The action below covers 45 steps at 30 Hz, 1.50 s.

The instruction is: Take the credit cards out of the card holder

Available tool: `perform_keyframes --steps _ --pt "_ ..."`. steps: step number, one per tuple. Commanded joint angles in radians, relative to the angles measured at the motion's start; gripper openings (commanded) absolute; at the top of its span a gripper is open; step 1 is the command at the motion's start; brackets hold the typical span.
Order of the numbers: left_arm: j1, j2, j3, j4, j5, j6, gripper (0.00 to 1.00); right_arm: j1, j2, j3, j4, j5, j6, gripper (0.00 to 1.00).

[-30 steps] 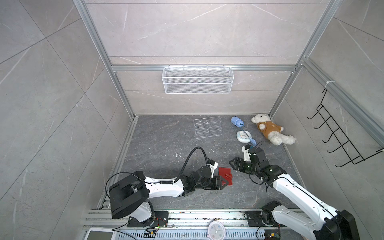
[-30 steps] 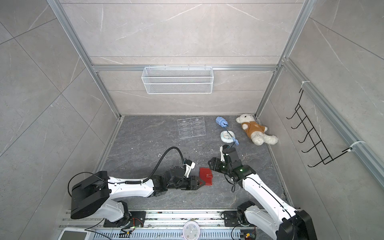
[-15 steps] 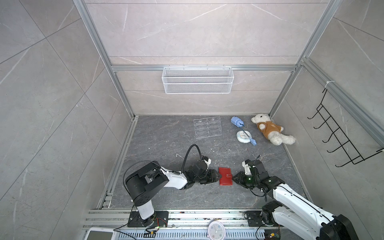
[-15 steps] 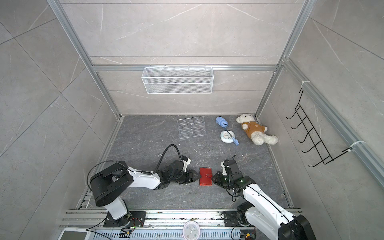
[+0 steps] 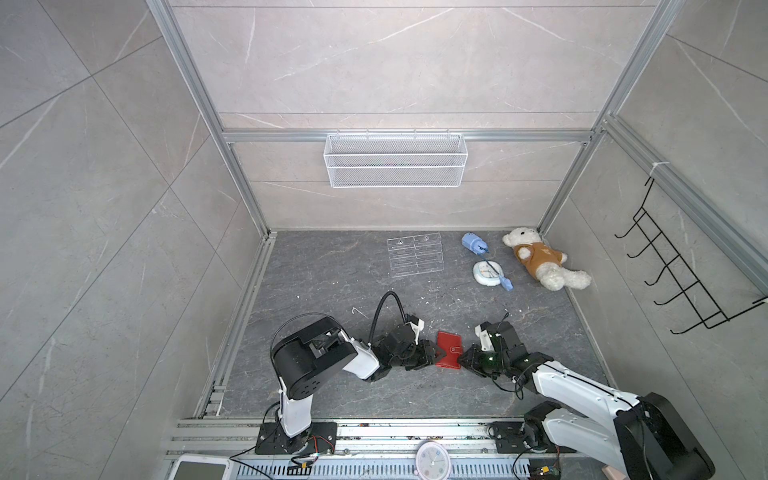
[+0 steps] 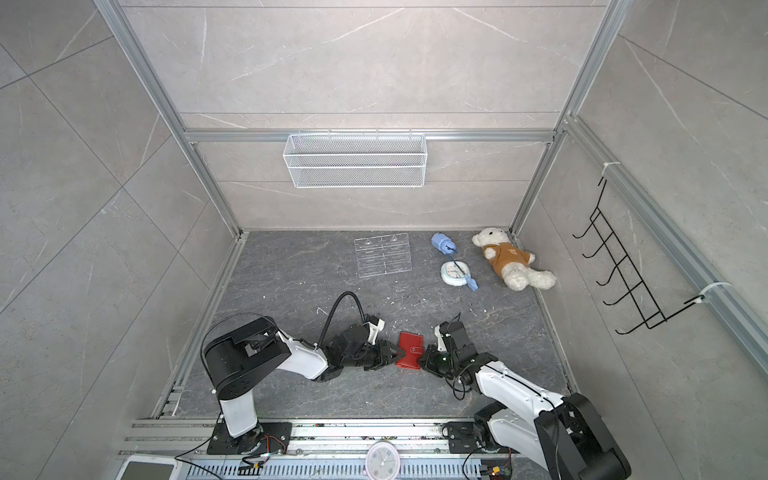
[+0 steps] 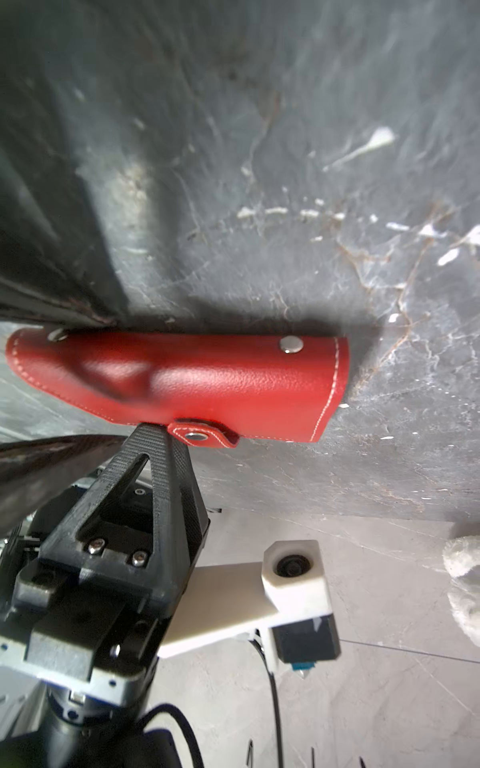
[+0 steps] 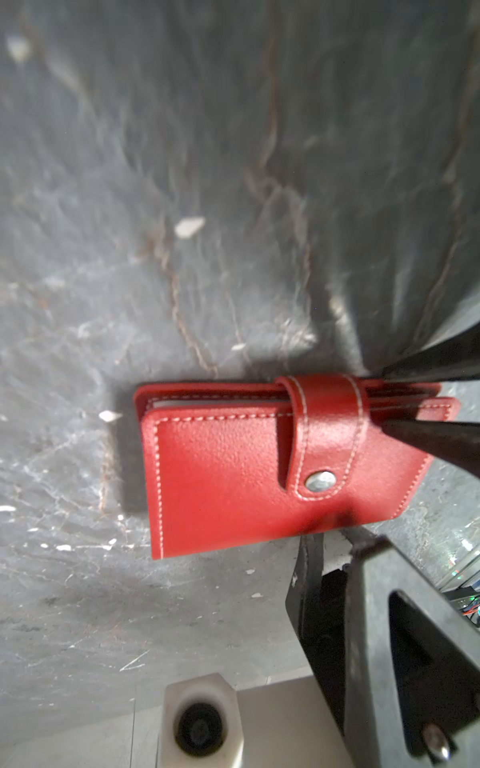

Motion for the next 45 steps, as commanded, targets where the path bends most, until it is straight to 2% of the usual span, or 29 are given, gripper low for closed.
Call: perform_keyframes --steps 1,8,10,15,22,30,37,45 --pt "-0.001 0.034 -0.023 0.041 0.012 -0.008 0.36 0.026 0.057 -0.016 0.081 -0.003 0.024 0.2" --pt "-0.001 0.022 -0.072 0.083 -0.012 -0.012 0.16 0.059 0.143 0.03 0.111 0.008 0.007 0.19" --pt "-0.001 0.016 -0.096 0.095 -0.027 -0.021 0.13 0.072 0.156 0.046 0.114 0.008 0.007 0.18" --pt "-0.001 -0.012 -0.175 0.135 -0.066 -0.039 0.1 0.131 0.131 0.103 0.027 0.082 0.008 0.26" --pt "-0.002 -0.016 -0.217 0.16 -0.09 -0.055 0.08 0.252 0.047 0.284 -0.289 0.342 -0.035 0.47" --pt "-0.008 -0.044 -0.261 0.178 -0.118 -0.071 0.06 0.395 0.245 0.502 -0.445 0.529 -0.058 0.56" --pt "-0.022 -0.04 -0.254 0.162 -0.134 -0.074 0.05 0.421 0.363 0.559 -0.444 0.558 -0.052 0.55" --pt "-0.027 0.005 -0.26 0.221 -0.133 -0.093 0.05 0.427 0.405 0.536 -0.388 0.539 -0.044 0.54"
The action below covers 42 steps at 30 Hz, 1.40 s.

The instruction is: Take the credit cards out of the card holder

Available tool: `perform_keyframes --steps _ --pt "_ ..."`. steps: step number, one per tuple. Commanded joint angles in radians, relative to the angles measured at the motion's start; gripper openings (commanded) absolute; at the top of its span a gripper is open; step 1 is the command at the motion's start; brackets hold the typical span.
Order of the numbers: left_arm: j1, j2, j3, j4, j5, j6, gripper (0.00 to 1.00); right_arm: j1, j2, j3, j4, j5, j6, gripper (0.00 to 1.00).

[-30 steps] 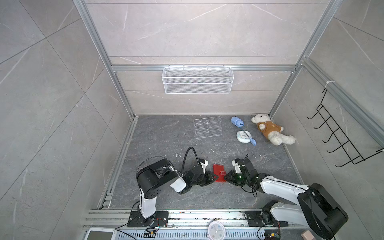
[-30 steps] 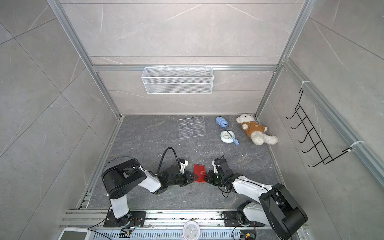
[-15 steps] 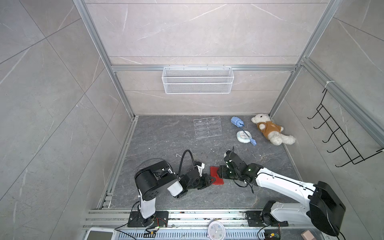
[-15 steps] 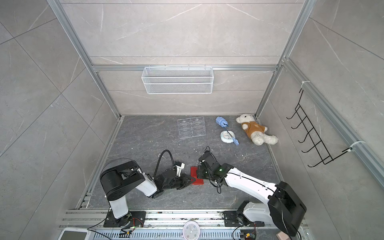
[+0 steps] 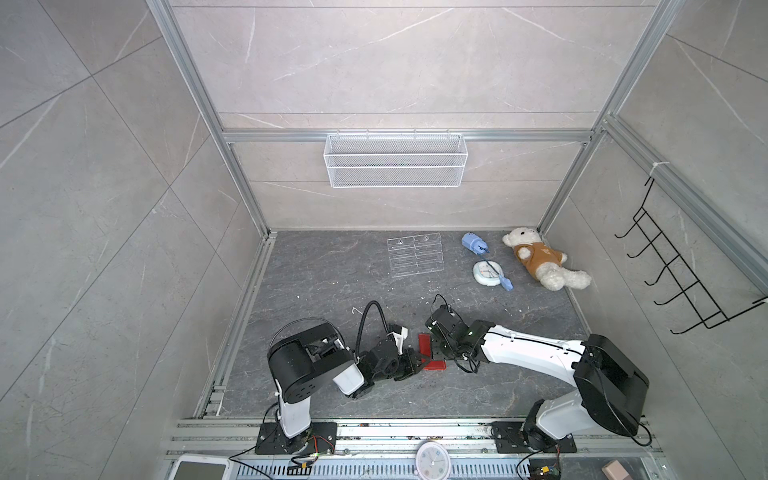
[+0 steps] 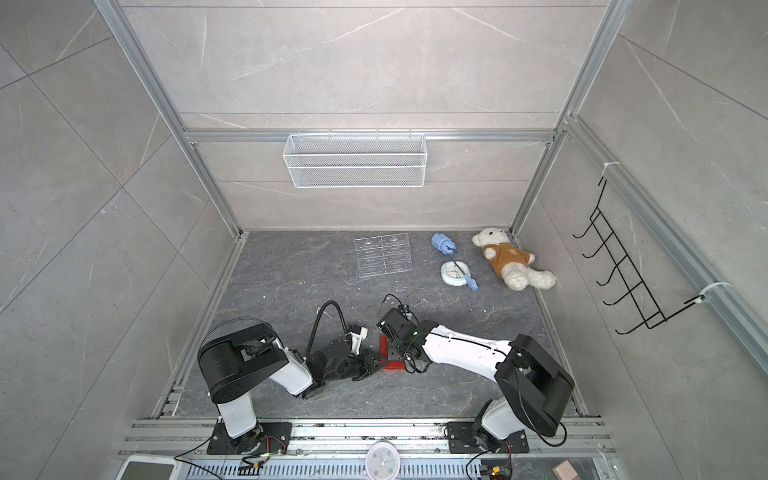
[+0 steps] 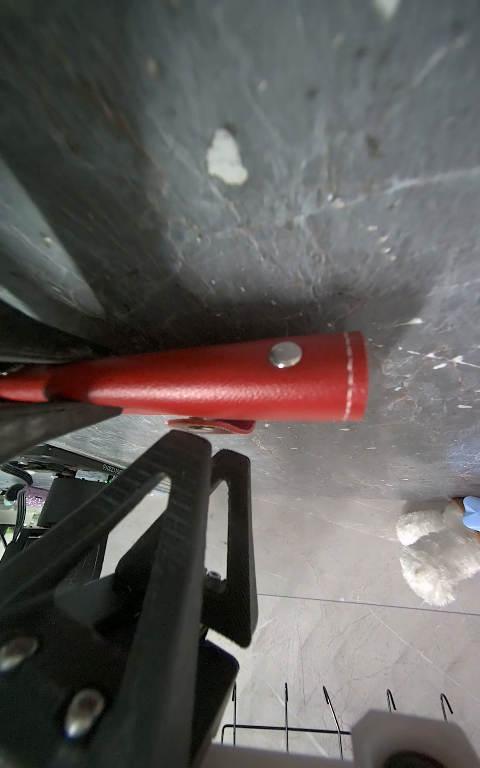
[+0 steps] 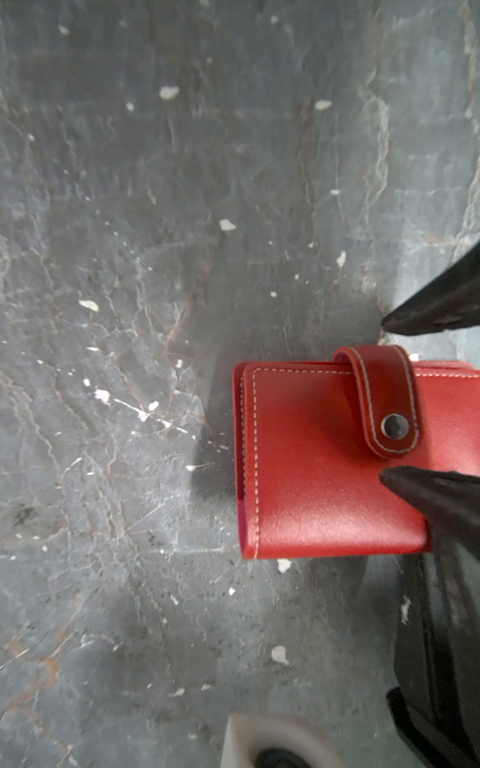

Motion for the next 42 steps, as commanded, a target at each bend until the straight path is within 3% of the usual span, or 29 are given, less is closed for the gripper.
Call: perform_keyframes --steps 1,15,34,42 --pt "-0.011 0.043 -0.022 -0.073 -0.024 -0.005 0.04 0.008 0.019 -0.001 0.015 0.015 -0.003 0.54" --pt "-0.014 0.049 -0.036 -0.058 -0.029 -0.011 0.03 0.035 0.084 0.025 -0.012 0.068 -0.001 0.47" --pt "-0.014 0.045 -0.053 -0.061 -0.051 -0.017 0.02 0.058 0.1 0.049 -0.127 0.223 0.024 0.3" --pt "-0.014 0.05 -0.06 -0.049 -0.053 -0.023 0.02 0.064 0.102 0.044 -0.113 0.236 0.034 0.23"
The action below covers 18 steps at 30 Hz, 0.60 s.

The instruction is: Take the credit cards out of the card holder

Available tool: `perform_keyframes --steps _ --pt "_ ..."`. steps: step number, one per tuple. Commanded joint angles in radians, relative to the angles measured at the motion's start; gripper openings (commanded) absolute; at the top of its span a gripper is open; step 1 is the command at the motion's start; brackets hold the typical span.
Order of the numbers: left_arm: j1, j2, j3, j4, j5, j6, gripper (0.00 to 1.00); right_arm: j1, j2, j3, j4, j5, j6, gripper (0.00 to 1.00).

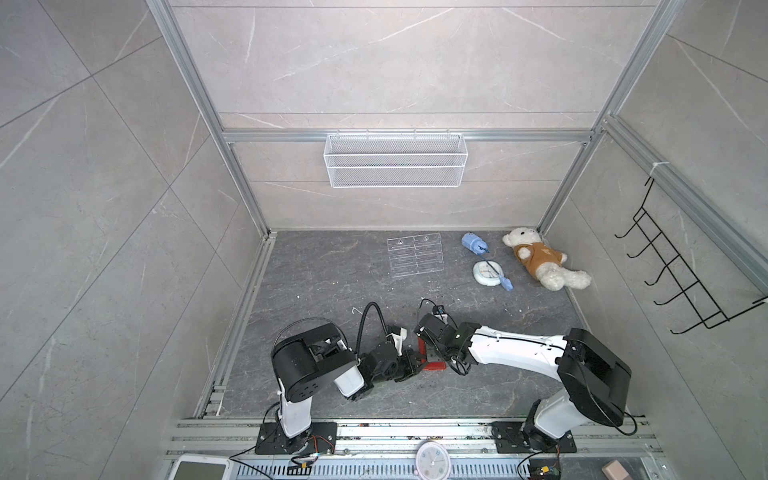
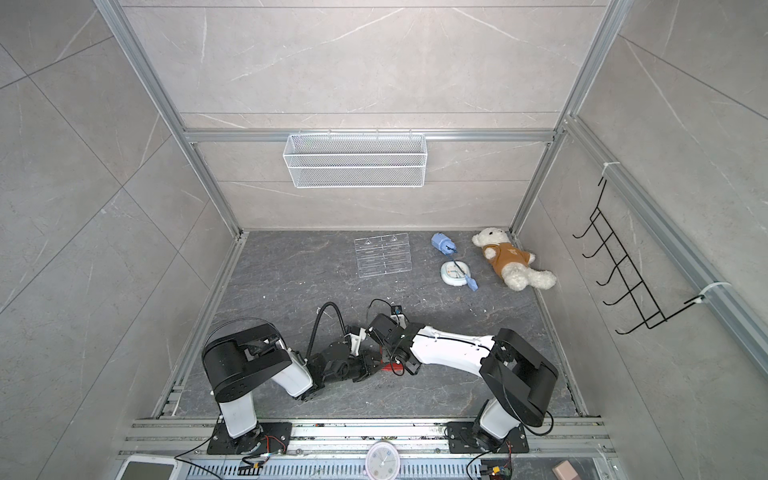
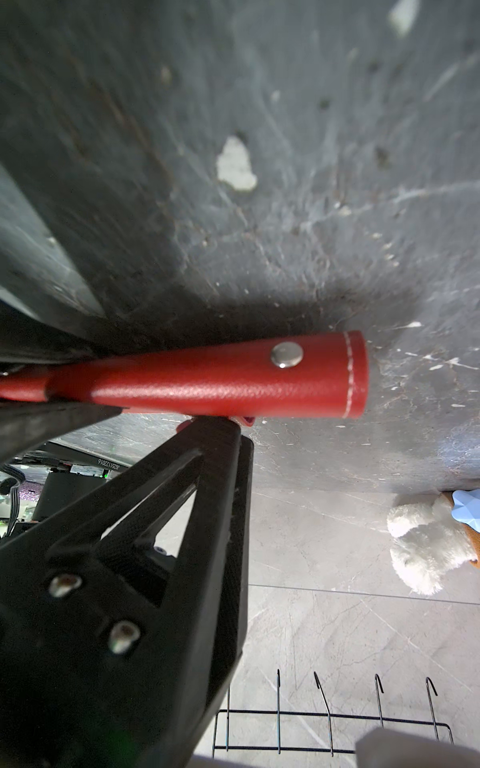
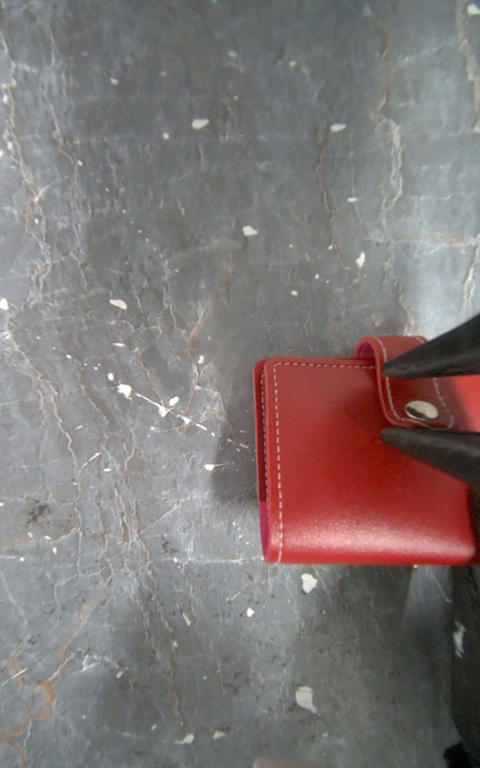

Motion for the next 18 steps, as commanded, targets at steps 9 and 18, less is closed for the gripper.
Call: perform_keyframes --steps 9,18 --pt "-0.003 0.036 -0.045 -0.096 -0.03 0.0 0.01 -0.001 0.023 -0.013 -0.085 0.085 0.029 0.09" --pt "-0.003 0.041 -0.055 -0.089 -0.039 -0.006 0.01 0.0 -0.003 -0.029 -0.082 0.095 0.05 0.0"
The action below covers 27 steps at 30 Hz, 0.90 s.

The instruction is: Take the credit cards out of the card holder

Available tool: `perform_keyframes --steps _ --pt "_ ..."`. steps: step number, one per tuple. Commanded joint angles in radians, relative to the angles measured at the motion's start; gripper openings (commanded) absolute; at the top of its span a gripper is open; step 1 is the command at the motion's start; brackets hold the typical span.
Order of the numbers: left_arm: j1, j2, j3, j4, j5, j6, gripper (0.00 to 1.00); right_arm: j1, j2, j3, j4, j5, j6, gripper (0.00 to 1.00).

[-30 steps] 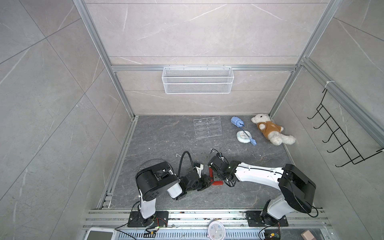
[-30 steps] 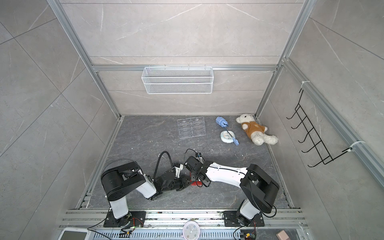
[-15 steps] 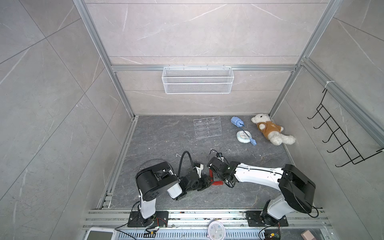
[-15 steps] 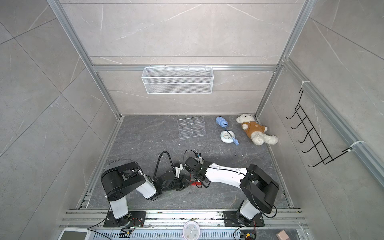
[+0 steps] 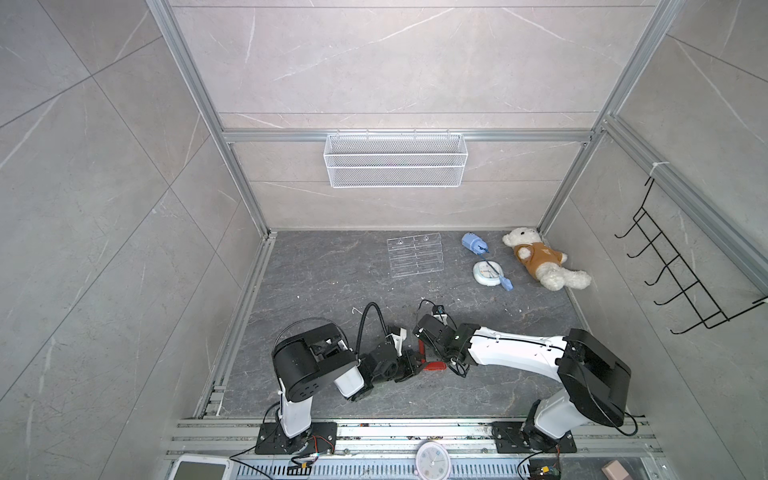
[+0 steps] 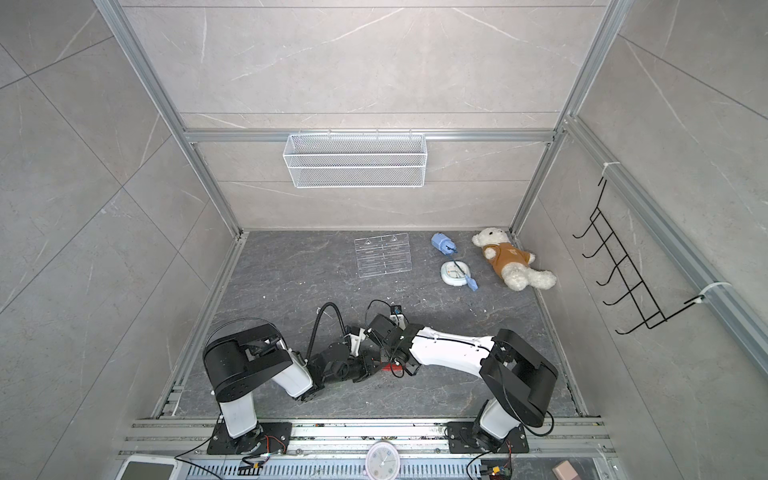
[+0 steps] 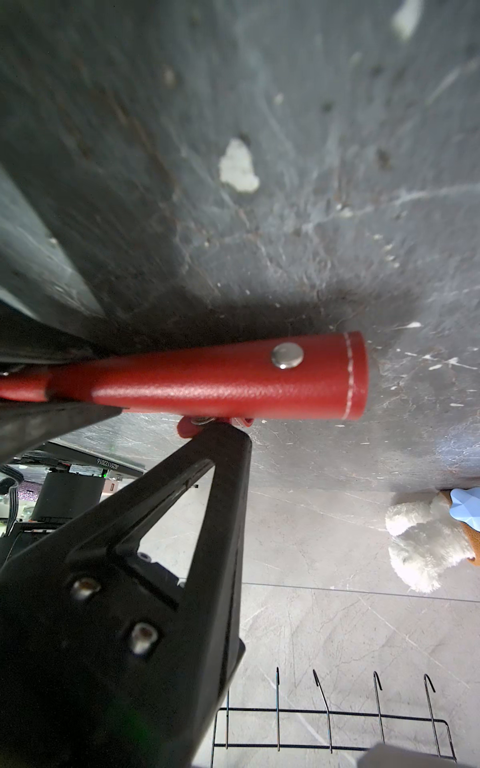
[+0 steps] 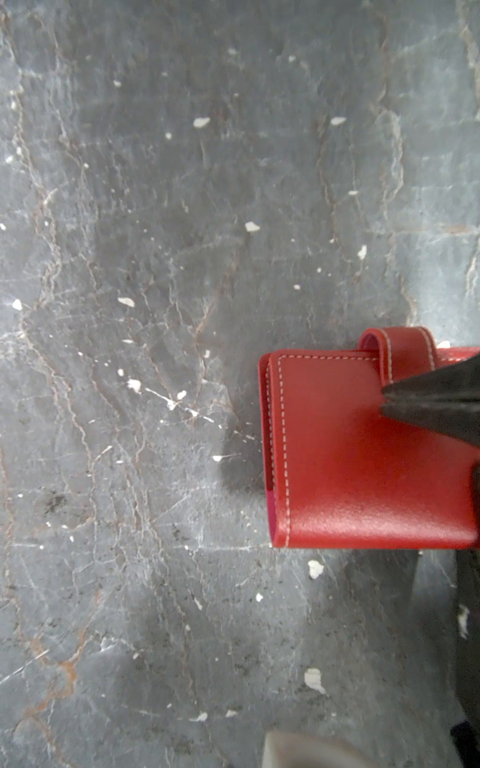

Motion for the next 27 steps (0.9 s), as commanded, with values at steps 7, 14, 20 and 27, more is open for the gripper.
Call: perform_keyframes --steps 7,14,20,27 --pt "-0.003 0.027 -0.049 -0.111 -0.033 -0.004 0.01 -0.011 -0.014 -0.037 -0.092 0.077 0.024 0.0" --pt "-0.002 -0.003 -0.059 -0.162 -0.042 -0.001 0.0 -0.011 -0.066 -0.069 -0.089 0.109 0.049 0.0" --pt "0.006 -0.006 -0.066 -0.181 -0.038 0.004 0.0 -0.021 -0.122 -0.1 -0.084 0.118 0.062 0.0" --pt "0.009 -0.043 -0.051 -0.247 -0.034 0.029 0.07 -0.047 -0.147 -0.126 -0.077 0.112 0.054 0.0"
